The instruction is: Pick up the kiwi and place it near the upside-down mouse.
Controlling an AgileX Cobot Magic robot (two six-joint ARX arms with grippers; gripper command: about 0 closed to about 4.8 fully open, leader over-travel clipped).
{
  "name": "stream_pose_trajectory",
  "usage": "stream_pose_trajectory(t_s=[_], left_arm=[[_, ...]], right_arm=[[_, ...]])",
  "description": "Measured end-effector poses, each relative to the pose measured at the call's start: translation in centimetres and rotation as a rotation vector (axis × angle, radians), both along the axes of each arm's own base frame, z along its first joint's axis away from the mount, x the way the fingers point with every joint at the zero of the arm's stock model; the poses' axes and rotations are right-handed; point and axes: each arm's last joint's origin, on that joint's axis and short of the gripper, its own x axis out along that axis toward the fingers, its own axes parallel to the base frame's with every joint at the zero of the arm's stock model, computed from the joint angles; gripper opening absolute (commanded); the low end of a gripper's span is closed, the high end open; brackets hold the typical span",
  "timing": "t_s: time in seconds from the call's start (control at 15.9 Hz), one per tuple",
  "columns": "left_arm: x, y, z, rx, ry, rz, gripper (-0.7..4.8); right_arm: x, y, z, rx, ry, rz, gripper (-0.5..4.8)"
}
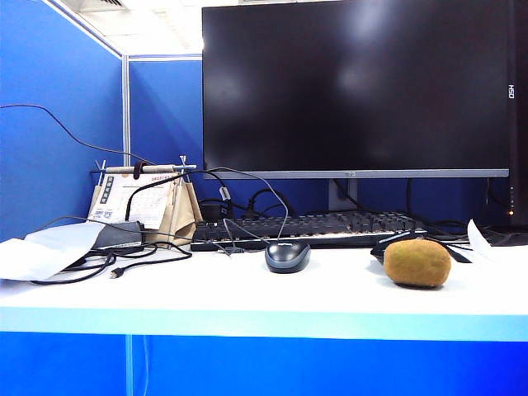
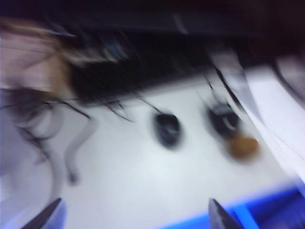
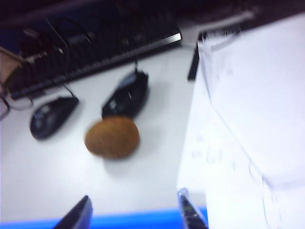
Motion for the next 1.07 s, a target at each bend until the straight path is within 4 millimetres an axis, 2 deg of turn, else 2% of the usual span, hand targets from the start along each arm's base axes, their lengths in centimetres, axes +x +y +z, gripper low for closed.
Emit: stream_pose_trajectory(t_s=[0.19, 0.31, 0.57, 0.63, 0.69, 0.75, 1.07], left_arm=[[-2.6, 1.9, -4.8, -0.027, -0.045, 0.090, 3.94], [-3.5, 2.5, -7.5, -0.045, -0.036, 0.124, 3.94], [-3.5, 2.8, -13.0, -0.051, -0.005, 0.230, 3.94], [-3.4, 2.8, -13.7, -0.036, 0.008, 0.244, 3.94], [-3.0, 2.6, -16.4, 0.016, 0.067, 0.254, 3.94], [-2.9, 2.5, -17.0, 0.027, 0.081, 0.254, 3.94], [-2.8, 2.6, -16.9, 0.029, 0.054, 0.281, 3.94]], right_arm=[[0.0, 0.1, -0.9, 0.003, 0.055, 0.020, 2.38], [0.0, 0.1, -1.2, 0.003, 0.059, 0.020, 2.38], [0.1, 0.1, -1.2, 0.007, 0.049, 0.011, 2.38], [0.1, 0.1, -1.2, 0.007, 0.049, 0.011, 2.38], [0.1, 0.1, -1.2, 0.007, 0.049, 0.011, 2.38], [0.1, 0.1, -1.2, 0.007, 0.050, 0.011, 2.38], [0.1, 0.1, -1.2, 0.007, 0.049, 0.011, 2.38]])
